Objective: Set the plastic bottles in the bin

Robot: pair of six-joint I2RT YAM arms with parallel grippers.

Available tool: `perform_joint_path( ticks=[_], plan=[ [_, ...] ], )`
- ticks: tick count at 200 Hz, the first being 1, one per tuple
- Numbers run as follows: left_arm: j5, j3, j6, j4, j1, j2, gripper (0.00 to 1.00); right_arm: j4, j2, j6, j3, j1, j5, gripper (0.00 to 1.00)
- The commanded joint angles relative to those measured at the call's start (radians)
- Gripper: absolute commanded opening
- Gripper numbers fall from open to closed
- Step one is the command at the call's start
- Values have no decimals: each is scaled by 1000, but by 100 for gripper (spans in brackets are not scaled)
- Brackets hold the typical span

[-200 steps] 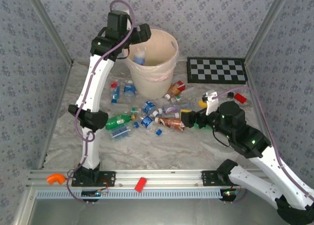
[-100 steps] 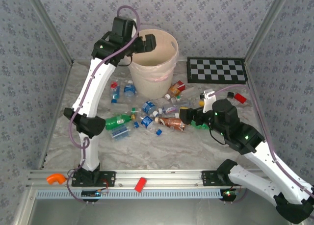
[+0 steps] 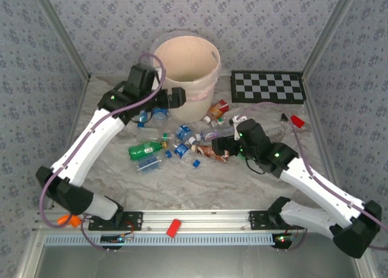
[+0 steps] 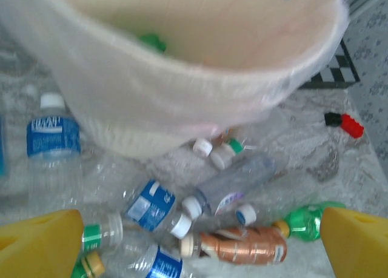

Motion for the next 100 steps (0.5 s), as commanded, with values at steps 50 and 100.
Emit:
perform_joint_path(
  ticks=[50, 100],
  plan=[
    [8, -413, -54, 21, 70, -292, 100, 133, 377, 30, 122, 112, -114, 80],
    [-8, -605, -98, -1, 145, -451, 100, 162, 604, 32, 233, 166, -150, 75]
  ],
)
